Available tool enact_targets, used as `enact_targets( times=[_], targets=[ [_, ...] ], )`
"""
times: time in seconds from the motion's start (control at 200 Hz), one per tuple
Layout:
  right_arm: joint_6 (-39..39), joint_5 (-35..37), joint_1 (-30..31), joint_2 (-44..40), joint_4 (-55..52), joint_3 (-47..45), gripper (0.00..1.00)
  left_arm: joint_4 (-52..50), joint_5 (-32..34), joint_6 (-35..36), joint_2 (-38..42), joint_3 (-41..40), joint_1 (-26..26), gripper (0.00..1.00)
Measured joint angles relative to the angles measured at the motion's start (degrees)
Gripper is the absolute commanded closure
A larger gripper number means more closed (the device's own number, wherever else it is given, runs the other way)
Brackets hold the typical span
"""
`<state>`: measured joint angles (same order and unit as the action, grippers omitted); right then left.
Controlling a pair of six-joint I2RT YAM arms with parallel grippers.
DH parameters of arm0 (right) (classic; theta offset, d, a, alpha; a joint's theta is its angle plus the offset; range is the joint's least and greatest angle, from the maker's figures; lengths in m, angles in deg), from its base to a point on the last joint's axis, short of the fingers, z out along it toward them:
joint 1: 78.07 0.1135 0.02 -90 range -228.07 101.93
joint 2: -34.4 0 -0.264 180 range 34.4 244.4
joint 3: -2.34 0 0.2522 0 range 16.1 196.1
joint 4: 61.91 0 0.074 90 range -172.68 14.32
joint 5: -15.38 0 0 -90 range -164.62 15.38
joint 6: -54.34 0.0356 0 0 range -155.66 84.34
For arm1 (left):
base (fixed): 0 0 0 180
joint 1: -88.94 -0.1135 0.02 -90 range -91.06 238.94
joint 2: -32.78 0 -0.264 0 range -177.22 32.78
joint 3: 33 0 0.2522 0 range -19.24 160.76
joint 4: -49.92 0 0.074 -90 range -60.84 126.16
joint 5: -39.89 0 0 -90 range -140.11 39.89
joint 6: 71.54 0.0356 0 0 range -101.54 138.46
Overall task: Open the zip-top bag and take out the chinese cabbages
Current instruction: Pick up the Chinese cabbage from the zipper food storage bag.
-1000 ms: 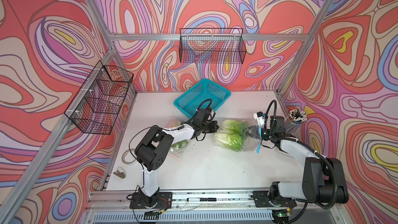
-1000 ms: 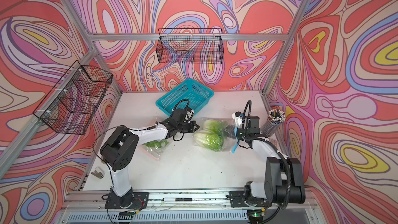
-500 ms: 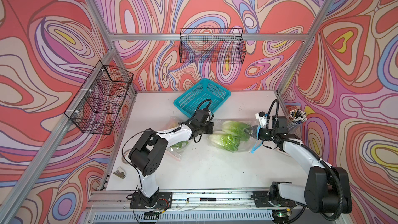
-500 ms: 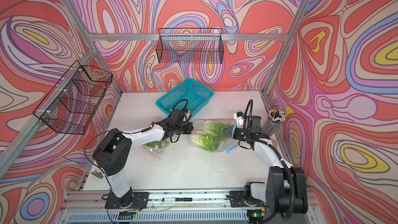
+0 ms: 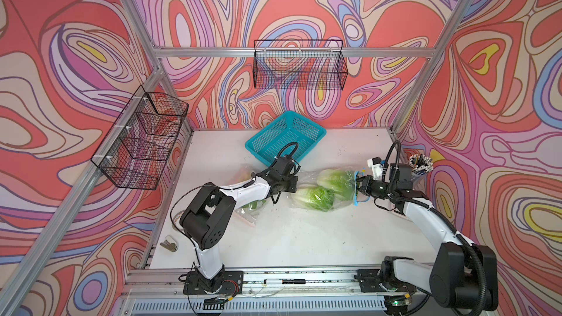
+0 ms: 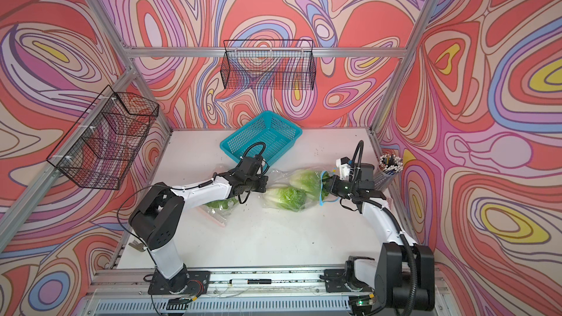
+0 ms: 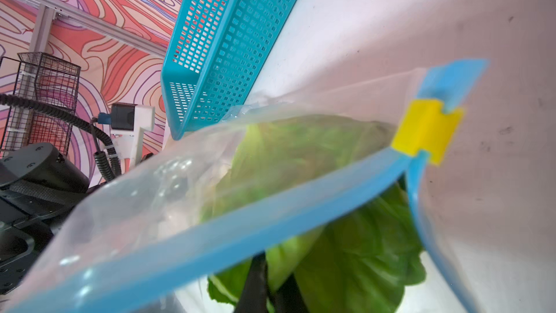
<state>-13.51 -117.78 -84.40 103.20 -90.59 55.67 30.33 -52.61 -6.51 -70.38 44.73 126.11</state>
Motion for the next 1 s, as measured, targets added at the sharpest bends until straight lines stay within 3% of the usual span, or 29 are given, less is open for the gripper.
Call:
enact_targets(
  times=[0.576,1.002],
  targets=[
    [3.7,0.2,-1.6,-5.1,-1.2,1.7,1.0,-3.0,4.3,6.4,1.8,0.0,0.0,1.0],
    [8.2,-4.0,-9.4,-8.0,2.8,0.7,1.0,-4.6,7.3,10.3,1.8,0.0,0.4,1.0]
  ],
)
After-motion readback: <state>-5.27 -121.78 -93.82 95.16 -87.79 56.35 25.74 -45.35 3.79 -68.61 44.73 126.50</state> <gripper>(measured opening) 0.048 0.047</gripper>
